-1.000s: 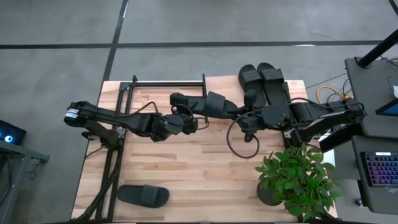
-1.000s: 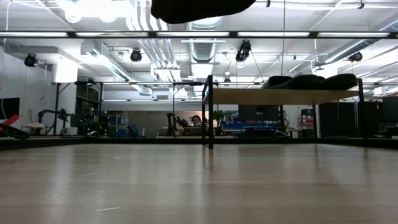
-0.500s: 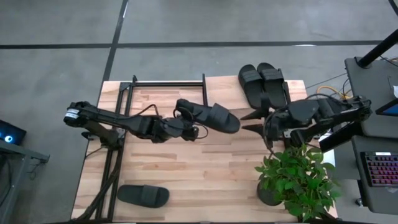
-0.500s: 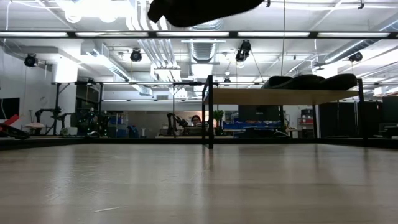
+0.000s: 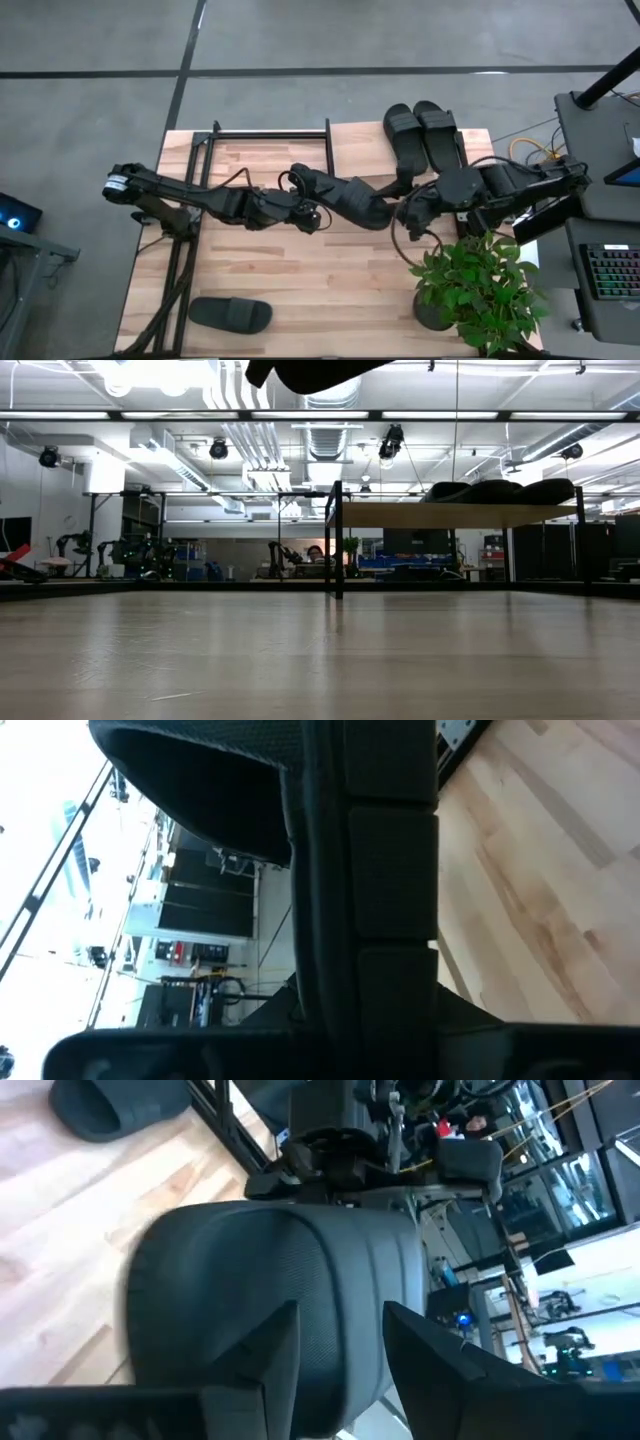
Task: Pick and place slides into the shelf
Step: Put the black slipper on the shelf
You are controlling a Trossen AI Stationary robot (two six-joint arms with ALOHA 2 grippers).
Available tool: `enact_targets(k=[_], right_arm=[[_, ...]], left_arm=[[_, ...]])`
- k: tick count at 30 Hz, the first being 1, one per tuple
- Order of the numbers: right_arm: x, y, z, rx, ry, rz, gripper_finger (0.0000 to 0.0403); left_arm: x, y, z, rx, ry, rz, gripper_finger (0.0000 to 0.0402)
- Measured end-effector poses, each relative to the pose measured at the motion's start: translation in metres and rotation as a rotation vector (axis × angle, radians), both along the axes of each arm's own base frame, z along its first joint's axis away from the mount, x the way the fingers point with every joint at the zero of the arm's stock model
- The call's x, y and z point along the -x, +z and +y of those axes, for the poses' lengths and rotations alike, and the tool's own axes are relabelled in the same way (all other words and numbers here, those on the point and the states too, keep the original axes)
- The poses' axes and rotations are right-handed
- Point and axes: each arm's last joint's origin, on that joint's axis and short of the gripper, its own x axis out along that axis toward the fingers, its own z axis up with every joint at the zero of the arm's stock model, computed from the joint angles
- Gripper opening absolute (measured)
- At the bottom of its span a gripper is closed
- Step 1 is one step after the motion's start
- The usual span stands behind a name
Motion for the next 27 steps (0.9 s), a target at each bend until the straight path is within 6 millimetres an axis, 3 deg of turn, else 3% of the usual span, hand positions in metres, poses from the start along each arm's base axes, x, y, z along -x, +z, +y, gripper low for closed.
enact_targets(k=[12,15,19,21,27], right_arm=[[-0.027,0.001,-0.001,0.039,-0.047,0.028,0.0117],[-0.03,0.002,-0.001,0.069,-0.081,0.032,0.0091],[-0.032,0.003,-0.001,0.076,-0.091,0.024,0.0023],[-0.032,0.003,-0.002,0.07,-0.105,0.018,0.0015],[-0.036,0.001,-0.005,0.099,-0.279,-0.007,0.001]], left_arm=[[0.0,0.0,0.0,0.002,-0.003,-0.004,0.0035],[0.0,0.0,0.001,-0.001,0.004,-0.004,0.0035],[0.0,0.0,0.0,0.011,0.011,-0.015,0.0035],[0.0,0.0,0.001,0.034,0.02,-0.029,0.005],[0.005,0.008,0.004,0.136,0.082,-0.123,0.0146]])
